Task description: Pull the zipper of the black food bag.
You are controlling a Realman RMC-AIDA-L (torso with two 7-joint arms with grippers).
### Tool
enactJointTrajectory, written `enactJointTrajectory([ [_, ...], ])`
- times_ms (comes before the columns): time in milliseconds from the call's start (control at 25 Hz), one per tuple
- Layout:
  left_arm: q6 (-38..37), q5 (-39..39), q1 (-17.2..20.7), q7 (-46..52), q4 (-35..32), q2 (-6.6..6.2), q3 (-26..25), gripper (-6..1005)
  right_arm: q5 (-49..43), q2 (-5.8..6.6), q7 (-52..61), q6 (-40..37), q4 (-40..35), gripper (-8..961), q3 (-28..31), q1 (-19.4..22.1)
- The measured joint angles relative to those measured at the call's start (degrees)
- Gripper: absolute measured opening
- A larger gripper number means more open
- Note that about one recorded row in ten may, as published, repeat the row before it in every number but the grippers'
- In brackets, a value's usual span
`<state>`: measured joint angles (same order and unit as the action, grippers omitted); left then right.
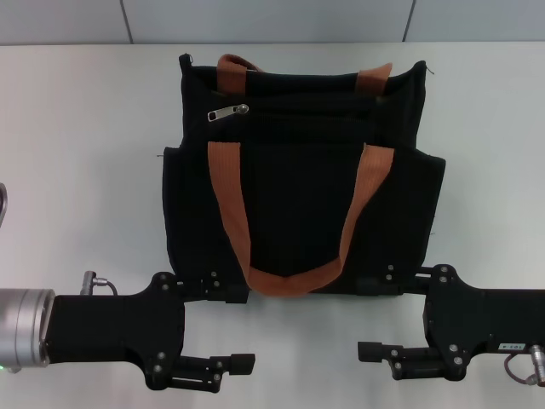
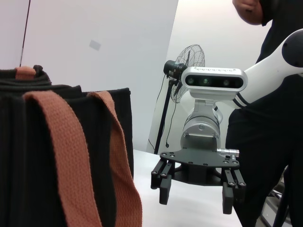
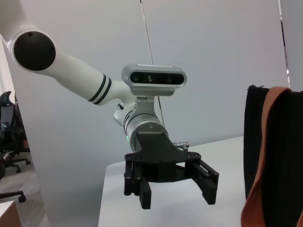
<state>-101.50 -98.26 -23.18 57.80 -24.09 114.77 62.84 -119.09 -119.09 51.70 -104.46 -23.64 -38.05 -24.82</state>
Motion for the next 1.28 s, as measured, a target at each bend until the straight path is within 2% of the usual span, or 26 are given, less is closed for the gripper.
enactJointTrajectory([
  [960, -0.1, 0.2, 0.1, -0.4, 0.0, 0.14, -0.3, 784, 0.0, 0.00, 0.5, 0.2, 0.0, 725, 0.0, 0.2],
  [1120, -2.9, 0.4, -0.8, -0.8, -0.3, 0.83, -4.5, 781, 0.0, 0.00, 0.5, 0.2, 0.0, 725, 0.1, 0.5],
  [1160, -5.9, 0.4, -1.3, -2.0, -0.3, 1.22, -8.5, 781, 0.0, 0.00, 0.5, 0.2, 0.0, 725, 0.1, 0.5],
  [1280, -9.5, 0.4, -1.6, -3.2, -0.2, 1.54, -14.0, 778, 0.0, 0.01, 0.5, 0.2, 0.4, 725, 0.2, 0.5],
])
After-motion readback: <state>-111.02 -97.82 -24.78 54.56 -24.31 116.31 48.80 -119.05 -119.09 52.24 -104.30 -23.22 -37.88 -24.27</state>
